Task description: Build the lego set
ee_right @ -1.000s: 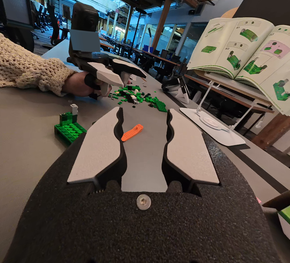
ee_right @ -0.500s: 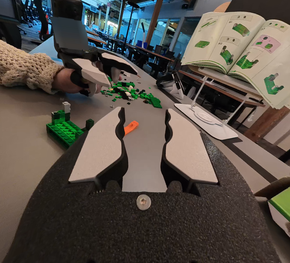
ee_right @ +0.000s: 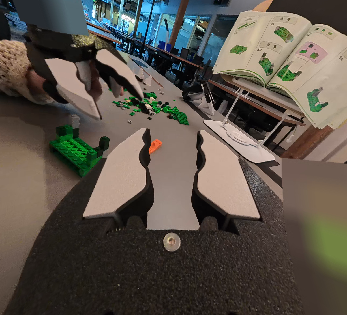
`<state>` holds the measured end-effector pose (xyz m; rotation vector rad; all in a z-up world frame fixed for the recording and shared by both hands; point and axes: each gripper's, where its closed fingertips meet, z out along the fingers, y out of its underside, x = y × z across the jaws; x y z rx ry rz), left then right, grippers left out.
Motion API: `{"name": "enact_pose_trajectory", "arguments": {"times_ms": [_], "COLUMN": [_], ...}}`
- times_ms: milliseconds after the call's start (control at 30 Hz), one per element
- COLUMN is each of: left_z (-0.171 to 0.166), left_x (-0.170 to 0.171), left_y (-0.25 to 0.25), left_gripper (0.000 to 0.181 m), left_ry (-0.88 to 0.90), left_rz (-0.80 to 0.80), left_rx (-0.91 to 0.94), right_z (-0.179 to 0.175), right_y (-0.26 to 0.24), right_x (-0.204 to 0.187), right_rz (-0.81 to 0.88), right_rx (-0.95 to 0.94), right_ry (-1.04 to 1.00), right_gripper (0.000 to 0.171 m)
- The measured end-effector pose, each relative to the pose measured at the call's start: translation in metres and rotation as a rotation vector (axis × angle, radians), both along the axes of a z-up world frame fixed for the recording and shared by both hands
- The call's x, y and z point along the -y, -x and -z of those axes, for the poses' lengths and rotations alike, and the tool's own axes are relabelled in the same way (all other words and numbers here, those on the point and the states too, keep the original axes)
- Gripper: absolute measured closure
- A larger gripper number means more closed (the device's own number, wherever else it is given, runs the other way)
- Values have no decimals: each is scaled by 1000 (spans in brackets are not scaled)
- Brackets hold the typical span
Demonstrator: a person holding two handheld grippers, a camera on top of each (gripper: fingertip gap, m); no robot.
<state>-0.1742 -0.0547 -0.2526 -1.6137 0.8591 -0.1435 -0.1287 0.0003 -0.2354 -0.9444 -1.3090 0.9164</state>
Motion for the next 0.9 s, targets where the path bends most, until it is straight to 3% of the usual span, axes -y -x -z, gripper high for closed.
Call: {"name": "enact_pose_trajectory", "arguments": {"times_ms": [167,333,467,700,800,900], "left_z": [1,-17,4,48,54,61], "left_x": [3,15,26,4,-6,-5], "left_y": [31,173,274,322,319,325], "left_gripper": [130,143,157,159,157,155], "left_ry": [8,33,280,631,690,740], "left_rz": [-149,-601,-837,-872,-848,-887], "left_rx": [-94,-82,-35,61,143,112], "right_z": [0,-1,0,-1,0,1], "right_y": [-1,0,3,3,3,4], "right_x": [-4,-9,-11,-10,-8,-7], "right_rz": [15,22,17,9,6,2], "right_rx": [-2,-15,-8,-11,-7,-2], "right_ry": [11,41,47,41,32,21], "right_gripper": [125,125,127,128,128,128]}}
